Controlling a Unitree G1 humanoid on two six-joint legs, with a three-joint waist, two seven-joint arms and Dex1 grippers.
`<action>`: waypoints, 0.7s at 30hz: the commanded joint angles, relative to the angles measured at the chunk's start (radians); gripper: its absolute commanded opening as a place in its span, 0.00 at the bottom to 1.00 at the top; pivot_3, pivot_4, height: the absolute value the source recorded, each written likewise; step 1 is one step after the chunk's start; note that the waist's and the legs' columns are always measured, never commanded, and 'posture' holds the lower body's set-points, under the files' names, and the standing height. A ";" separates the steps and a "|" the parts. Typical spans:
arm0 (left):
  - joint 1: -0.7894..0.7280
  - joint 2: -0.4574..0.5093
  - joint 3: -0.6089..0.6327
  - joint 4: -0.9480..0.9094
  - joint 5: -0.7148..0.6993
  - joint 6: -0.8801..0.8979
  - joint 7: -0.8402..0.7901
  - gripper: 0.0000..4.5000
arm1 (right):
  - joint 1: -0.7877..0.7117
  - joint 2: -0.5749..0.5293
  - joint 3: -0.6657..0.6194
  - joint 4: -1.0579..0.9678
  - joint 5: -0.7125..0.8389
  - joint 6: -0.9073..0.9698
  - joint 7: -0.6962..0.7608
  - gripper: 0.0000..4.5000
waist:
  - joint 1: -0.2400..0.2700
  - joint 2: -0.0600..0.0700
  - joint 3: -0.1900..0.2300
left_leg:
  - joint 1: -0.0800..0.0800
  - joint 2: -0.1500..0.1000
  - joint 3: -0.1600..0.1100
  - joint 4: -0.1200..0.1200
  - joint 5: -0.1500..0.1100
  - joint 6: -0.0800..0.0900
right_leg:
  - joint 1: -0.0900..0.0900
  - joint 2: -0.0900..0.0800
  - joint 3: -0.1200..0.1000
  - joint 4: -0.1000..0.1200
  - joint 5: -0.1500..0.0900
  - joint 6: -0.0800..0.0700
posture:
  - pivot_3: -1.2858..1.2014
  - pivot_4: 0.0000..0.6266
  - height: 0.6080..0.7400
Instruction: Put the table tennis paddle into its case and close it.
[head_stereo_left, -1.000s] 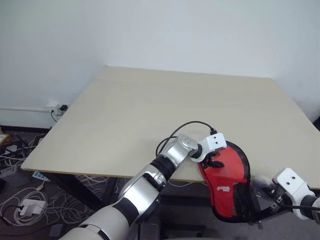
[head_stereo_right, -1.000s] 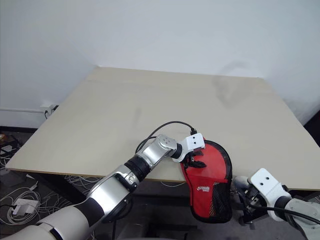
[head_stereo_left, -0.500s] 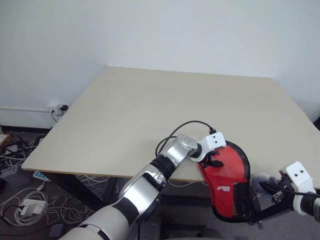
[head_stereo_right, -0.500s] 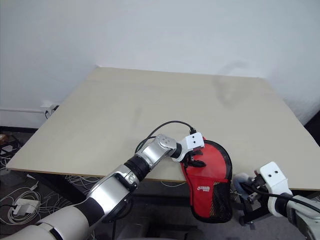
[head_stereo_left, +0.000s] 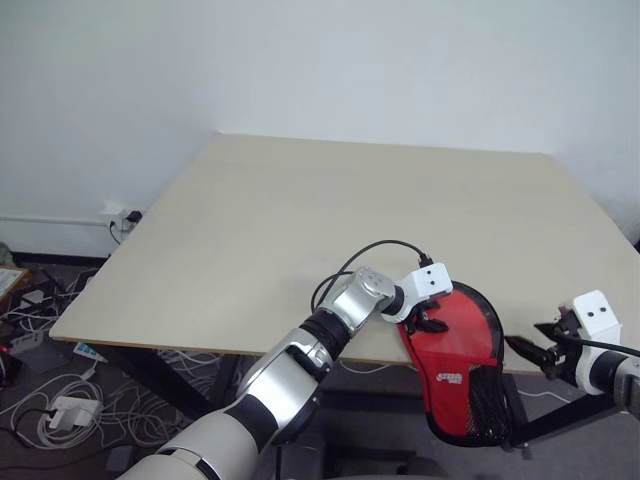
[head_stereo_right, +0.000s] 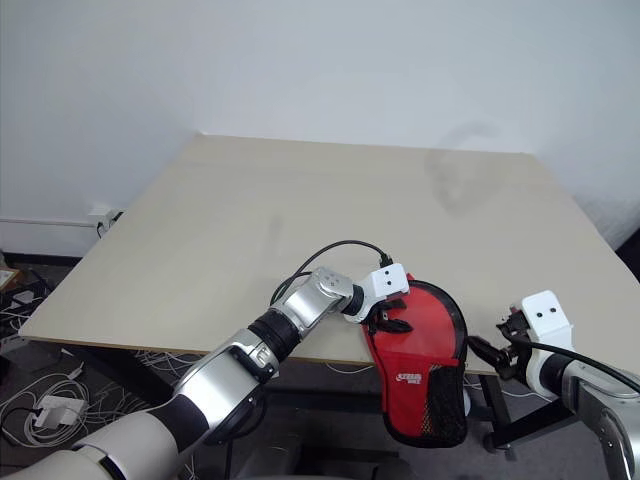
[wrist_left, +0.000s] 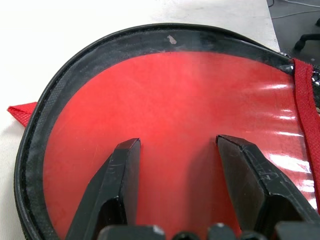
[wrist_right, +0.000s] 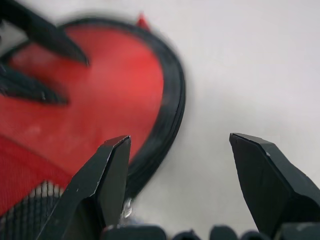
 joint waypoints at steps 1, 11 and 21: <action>-0.016 -0.067 -0.014 0.036 0.022 0.027 0.011 0.56 | 0.040 -0.071 -0.061 -0.019 0.037 0.029 0.074 0.76 | 0.000 0.001 0.000 | 0.000 0.000 0.000 0.000 0.000 0.000 | 0.000 0.000 0.000 0.000 0.000 0.000 | 0.52 0.00 0.81; -0.003 -0.063 -0.024 0.027 0.030 0.016 0.017 0.56 | 0.330 -0.162 -0.100 -0.010 -0.029 -0.149 0.253 0.76 | 0.000 0.000 0.001 | 0.000 0.000 0.000 0.001 0.000 0.001 | 0.000 0.001 0.000 0.000 0.000 0.000 | 0.52 0.00 0.81; 0.004 -0.050 -0.033 0.005 0.030 0.022 -0.003 0.56 | 0.311 -0.074 0.101 0.105 -0.173 -0.329 0.181 0.76 | 0.000 0.002 0.002 | 0.000 0.000 0.000 0.000 0.000 0.000 | 0.000 0.000 0.000 0.000 0.000 0.001 | 0.52 0.00 0.81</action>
